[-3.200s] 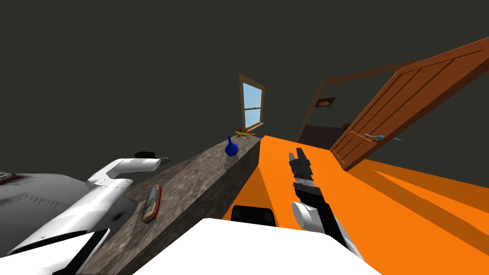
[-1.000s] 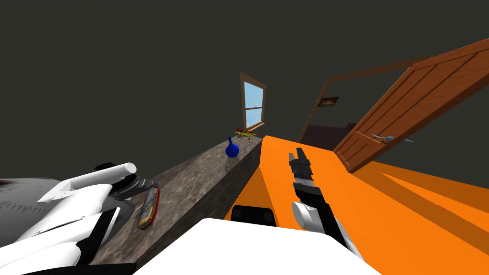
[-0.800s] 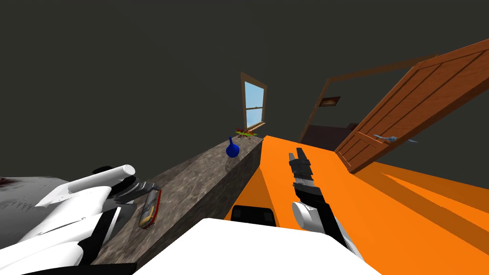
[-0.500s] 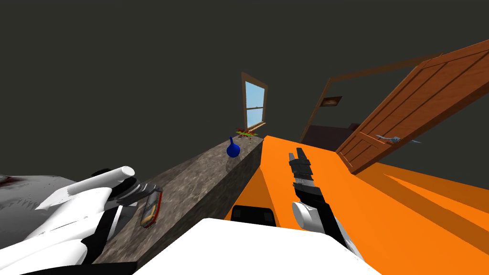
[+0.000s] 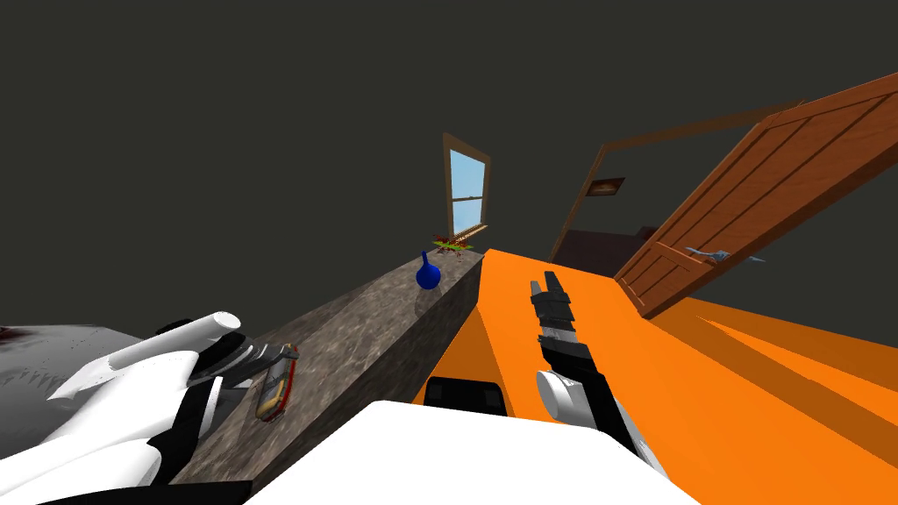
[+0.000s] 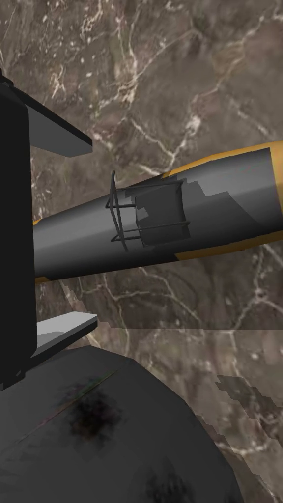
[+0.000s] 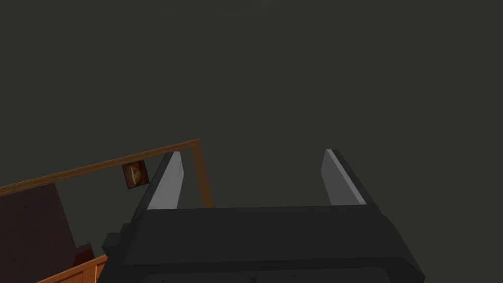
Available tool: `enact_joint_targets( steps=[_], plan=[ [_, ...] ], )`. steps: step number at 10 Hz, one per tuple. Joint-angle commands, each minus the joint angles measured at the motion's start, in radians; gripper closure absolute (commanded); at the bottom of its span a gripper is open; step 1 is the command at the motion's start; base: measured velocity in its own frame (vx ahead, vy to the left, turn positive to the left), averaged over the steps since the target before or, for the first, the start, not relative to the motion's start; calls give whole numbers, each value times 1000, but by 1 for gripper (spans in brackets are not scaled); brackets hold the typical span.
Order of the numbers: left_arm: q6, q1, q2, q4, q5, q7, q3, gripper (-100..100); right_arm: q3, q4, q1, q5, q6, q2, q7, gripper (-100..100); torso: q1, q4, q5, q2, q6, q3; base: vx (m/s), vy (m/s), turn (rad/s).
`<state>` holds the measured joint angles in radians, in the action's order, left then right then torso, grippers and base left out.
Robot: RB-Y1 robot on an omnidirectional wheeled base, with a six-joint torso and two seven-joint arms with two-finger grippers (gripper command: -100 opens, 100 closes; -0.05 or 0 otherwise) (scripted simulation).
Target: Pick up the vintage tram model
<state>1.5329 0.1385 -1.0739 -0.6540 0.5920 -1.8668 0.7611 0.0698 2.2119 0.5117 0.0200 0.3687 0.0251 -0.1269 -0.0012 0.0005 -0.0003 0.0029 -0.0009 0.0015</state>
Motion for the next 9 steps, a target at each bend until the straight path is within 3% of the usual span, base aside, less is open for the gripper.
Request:
enact_joint_targets(
  steps=[1, 4, 5, 9],
  plan=[
    [-17, -24, 8, 16, -22, -21, 50, -100, 0, 0, 0, 0, 0, 0, 0, 0, 0, 0, 0, 0, 0, 0, 13, -5, -180],
    [-43, -62, 10, 56, -54, -60, 129, -100, 0, 0, 0, 0, 0, 0, 0, 0, 0, 0, 0, -1, 0, 0, 13, -5, -110],
    [-43, -62, 10, 56, -54, -60, 129, -100, 0, 0, 0, 0, 0, 0, 0, 0, 0, 0, 0, 0, 0, 0, 7, -1, -32],
    [-76, -112, 11, 109, -97, -111, 235, -100, 0, 0, 0, 0, 0, 0, 0, 0, 0, 0, 0, 0, 0, 0, 9, -4, -101]
  ],
)
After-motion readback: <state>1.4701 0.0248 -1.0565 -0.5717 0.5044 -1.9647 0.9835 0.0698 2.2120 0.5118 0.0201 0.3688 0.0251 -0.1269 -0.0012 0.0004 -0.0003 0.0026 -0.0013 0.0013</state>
